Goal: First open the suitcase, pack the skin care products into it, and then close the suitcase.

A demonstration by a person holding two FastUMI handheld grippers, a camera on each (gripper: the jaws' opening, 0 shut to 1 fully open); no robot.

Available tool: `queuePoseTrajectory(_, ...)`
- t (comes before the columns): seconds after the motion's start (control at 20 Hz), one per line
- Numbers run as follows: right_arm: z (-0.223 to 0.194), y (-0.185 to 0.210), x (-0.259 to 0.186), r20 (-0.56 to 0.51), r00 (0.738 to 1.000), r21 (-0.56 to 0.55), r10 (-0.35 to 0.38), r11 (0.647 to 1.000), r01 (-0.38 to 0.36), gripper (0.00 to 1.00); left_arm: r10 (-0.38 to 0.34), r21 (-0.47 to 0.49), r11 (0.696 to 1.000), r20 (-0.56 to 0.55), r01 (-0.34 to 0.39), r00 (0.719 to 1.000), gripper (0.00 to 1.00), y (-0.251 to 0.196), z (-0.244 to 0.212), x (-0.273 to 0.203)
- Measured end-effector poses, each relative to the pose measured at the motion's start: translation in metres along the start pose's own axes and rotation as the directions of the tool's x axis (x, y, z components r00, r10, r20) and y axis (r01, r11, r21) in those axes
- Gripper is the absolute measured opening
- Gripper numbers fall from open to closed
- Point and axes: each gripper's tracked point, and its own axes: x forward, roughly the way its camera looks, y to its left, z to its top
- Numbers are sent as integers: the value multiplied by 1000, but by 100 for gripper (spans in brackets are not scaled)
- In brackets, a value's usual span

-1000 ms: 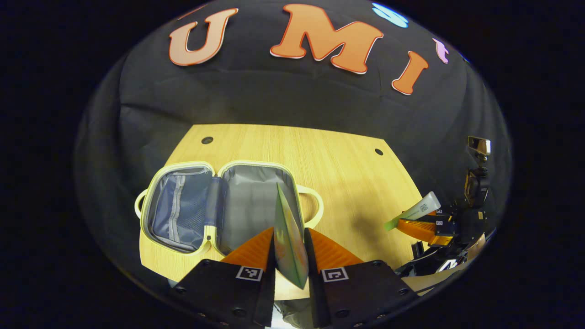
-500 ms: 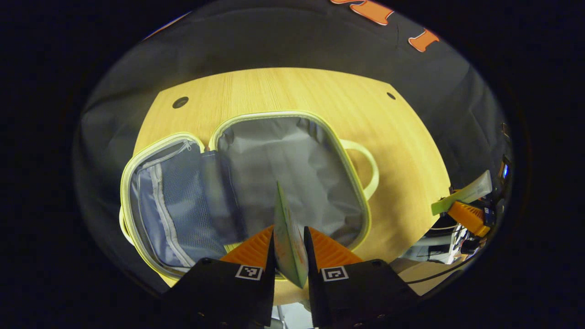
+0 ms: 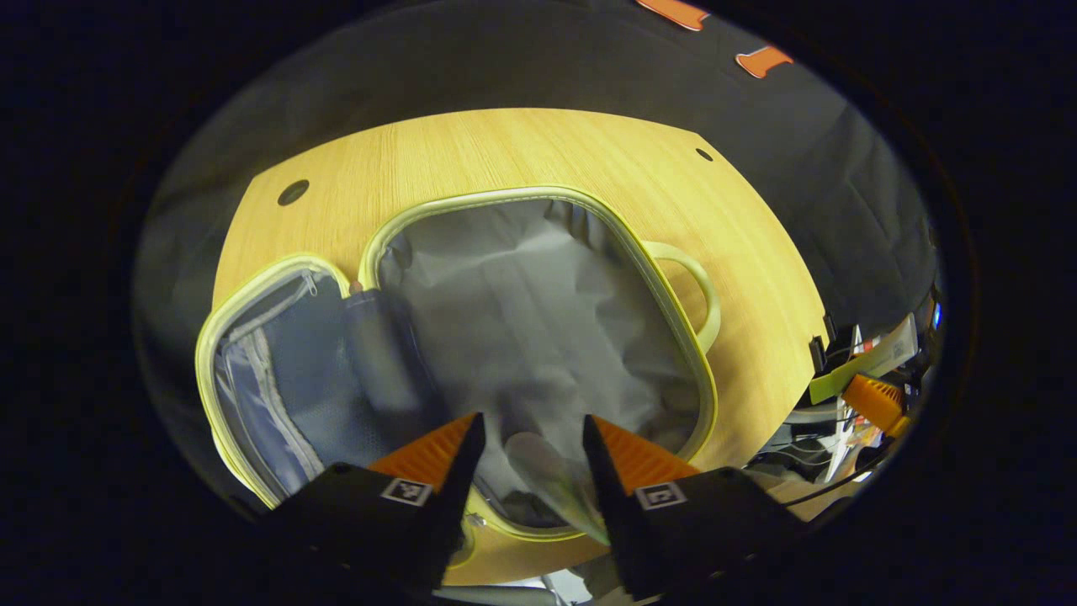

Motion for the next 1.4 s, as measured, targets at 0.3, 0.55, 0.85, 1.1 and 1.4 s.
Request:
queuePoseTrajectory(0.3,8,3,3,-3,1000,7,0,1000,0,30,9,-42,999,11,-8,1000,98,2,-14,-10)
queuePoseTrajectory(0.55,7,0,5,-18,1000,-1,-8,1000,8,30,-43,-19,999,-58,42,997,98,-25,-62,-20)
queuePoseTrajectory(0.85,8,-3,8,-24,1000,2,0,1000,0,30,-13,-22,1000,-112,11,994,24,-18,-56,0)
queuePoseTrajectory(1.1,9,-9,8,-24,1000,0,-11,1000,11,30,37,-5,999,-39,-37,999,24,-4,-2,6)
queuePoseTrajectory(1.4,11,-9,7,-16,1000,9,-9,1000,9,30,55,3,998,33,-55,998,24,-1,38,-5)
